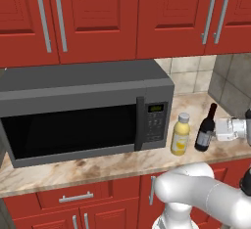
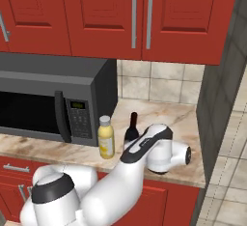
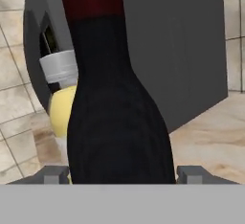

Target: There is a wine glass and glass cup on the dining counter. Place the wine bottle next to the wine glass and the juice bottle next to the glass cup.

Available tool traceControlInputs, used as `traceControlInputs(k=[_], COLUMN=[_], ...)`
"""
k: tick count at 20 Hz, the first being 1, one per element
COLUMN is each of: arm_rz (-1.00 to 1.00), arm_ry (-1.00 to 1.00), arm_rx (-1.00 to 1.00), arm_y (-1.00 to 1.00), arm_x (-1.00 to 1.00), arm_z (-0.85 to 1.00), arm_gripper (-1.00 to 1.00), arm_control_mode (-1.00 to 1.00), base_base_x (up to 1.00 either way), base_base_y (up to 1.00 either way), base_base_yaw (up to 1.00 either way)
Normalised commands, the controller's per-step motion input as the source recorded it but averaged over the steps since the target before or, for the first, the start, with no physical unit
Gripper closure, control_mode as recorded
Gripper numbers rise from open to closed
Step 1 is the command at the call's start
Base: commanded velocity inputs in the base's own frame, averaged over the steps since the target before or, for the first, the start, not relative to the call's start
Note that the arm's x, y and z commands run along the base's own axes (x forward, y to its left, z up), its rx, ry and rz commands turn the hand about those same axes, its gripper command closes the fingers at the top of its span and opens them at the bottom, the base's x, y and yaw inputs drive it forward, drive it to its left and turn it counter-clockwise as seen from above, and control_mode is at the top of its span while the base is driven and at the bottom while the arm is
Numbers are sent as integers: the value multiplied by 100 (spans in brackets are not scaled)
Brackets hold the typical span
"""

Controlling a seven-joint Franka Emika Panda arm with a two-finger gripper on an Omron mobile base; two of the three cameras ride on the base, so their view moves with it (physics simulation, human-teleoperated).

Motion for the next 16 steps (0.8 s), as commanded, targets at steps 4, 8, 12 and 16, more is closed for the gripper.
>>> traceControlInputs(k=[4, 8, 12, 16], arm_rz=[0, 1, 0, 0], arm_ry=[-1, -6, -10, -1], arm_rx=[0, -2, -3, 0], arm_y=[0, 0, 1, 13], arm_x=[-37, -46, -46, -46], arm_z=[54, 60, 63, 57], arm_gripper=[100, 100, 100, 100], arm_control_mode=[-100, -100, -100, -100], base_base_x=[0, 0, 0, 0], base_base_y=[0, 0, 0, 0], base_base_yaw=[0, 0, 0, 0])
